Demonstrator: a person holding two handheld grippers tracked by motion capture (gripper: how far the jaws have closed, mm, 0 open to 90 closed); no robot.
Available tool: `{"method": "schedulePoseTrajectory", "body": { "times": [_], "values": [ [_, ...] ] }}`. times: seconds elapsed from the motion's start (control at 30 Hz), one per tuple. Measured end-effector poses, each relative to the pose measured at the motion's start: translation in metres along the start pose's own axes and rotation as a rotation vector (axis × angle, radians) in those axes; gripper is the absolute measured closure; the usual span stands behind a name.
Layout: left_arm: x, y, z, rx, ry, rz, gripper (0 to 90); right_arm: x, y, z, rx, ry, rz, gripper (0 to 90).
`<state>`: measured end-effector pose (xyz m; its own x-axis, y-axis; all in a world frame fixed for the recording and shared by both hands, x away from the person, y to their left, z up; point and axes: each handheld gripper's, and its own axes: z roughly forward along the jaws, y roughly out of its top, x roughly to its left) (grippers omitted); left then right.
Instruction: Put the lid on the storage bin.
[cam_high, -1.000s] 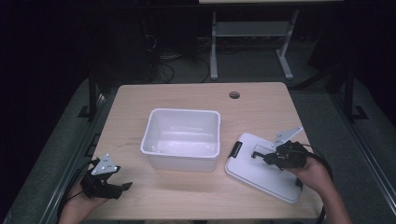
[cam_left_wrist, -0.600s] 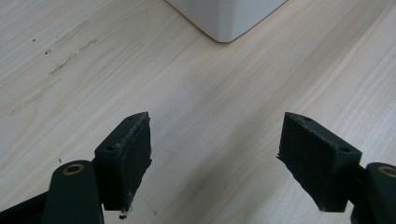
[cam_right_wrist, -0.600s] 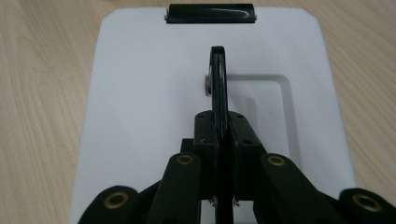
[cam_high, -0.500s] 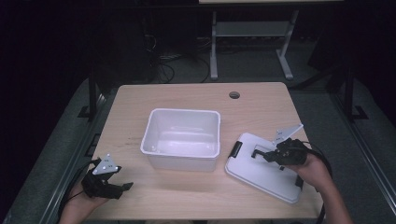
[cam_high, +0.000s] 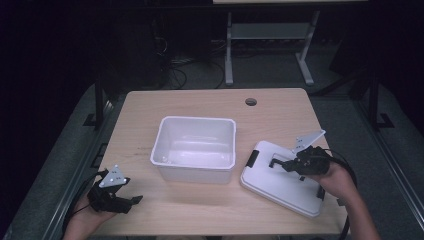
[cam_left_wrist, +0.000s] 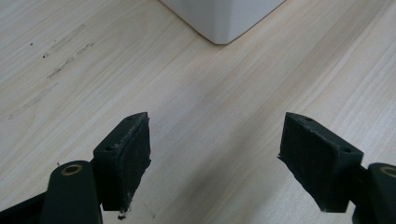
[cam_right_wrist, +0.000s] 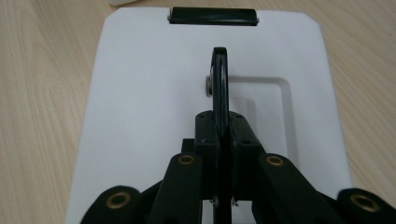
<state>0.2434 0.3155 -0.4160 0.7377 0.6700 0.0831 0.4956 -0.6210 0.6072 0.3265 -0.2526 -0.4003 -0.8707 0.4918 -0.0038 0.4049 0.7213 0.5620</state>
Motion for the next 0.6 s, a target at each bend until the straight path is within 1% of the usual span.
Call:
{"method": "schedulePoseTrajectory", "body": {
  "times": [0.2,0.3,0.33,0.43,0.6],
  "values": [
    [0.0,0.0,-0.001,-0.001,0.001,-0.001,24.1,0.001,0.004,-0.01,-0.023,-0.013,-0.004,83.8],
    [0.0,0.0,-0.001,0.0,0.001,-0.005,24.1,0.001,0.005,-0.014,-0.031,-0.014,-0.015,83.8],
    [0.0,0.0,0.0,0.0,0.0,-0.001,24.1,0.002,0.007,-0.018,-0.039,-0.017,-0.022,83.8],
    [-0.001,0.0,0.0,-0.001,-0.001,-0.002,24.0,0.002,0.008,-0.024,-0.042,-0.017,-0.032,83.8],
    [-0.001,0.001,0.0,-0.001,-0.003,-0.001,24.0,0.003,0.01,-0.032,-0.039,-0.031,-0.045,83.8]
  ]
}}
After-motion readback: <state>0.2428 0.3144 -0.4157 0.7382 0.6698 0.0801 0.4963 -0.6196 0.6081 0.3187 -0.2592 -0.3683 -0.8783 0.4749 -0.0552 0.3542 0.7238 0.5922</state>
